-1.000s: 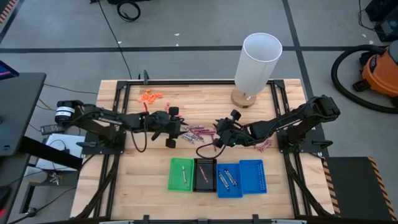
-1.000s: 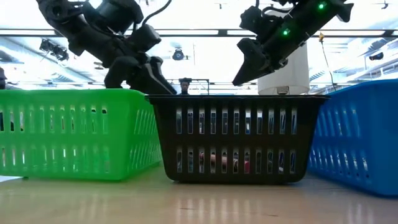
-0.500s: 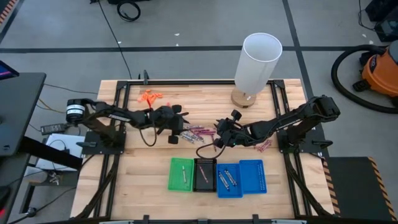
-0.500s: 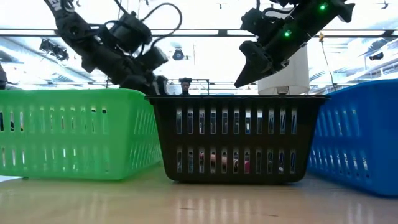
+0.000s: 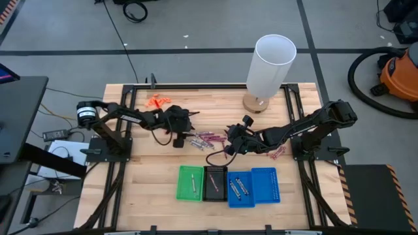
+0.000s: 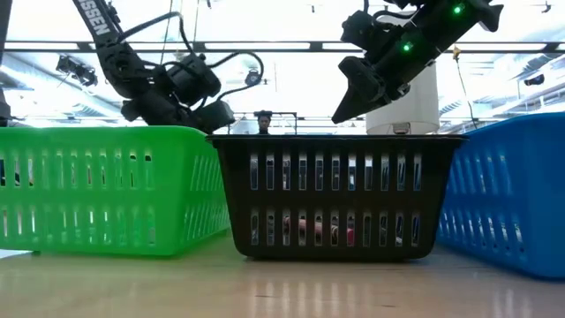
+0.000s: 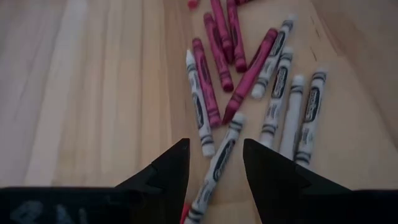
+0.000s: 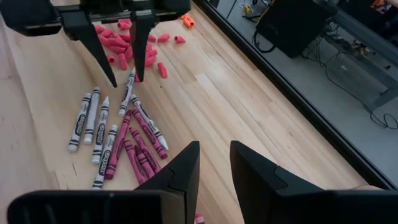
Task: Sort crayons
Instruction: Put the white crayon into the green bin
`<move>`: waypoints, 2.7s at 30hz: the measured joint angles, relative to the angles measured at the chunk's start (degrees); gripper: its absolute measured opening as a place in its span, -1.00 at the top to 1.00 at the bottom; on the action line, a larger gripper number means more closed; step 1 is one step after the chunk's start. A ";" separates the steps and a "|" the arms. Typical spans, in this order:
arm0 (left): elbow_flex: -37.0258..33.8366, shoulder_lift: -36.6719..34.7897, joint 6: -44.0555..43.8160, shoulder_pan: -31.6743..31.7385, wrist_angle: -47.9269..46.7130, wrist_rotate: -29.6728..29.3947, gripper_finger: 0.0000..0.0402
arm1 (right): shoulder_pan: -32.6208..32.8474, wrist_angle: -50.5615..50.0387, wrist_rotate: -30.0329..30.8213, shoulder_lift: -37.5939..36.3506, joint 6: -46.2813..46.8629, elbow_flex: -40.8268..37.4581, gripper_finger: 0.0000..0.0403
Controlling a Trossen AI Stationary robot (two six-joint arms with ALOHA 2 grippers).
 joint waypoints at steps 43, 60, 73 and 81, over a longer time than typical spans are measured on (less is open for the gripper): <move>8.80 -0.01 6.03 -2.39 -19.85 -9.70 0.49 | 0.00 5.10 -1.85 0.02 -2.10 0.00 0.51; 24.55 12.75 9.40 -5.72 -38.15 -11.68 0.49 | 0.46 6.08 -3.19 0.04 -2.58 0.00 0.51; 24.50 12.32 9.05 -6.35 -39.43 -12.35 0.94 | 0.75 6.09 -3.10 0.04 -2.56 0.00 0.51; 24.04 9.05 4.53 -10.41 -43.93 -22.14 0.93 | 1.05 5.87 -3.02 0.04 -1.10 0.00 0.51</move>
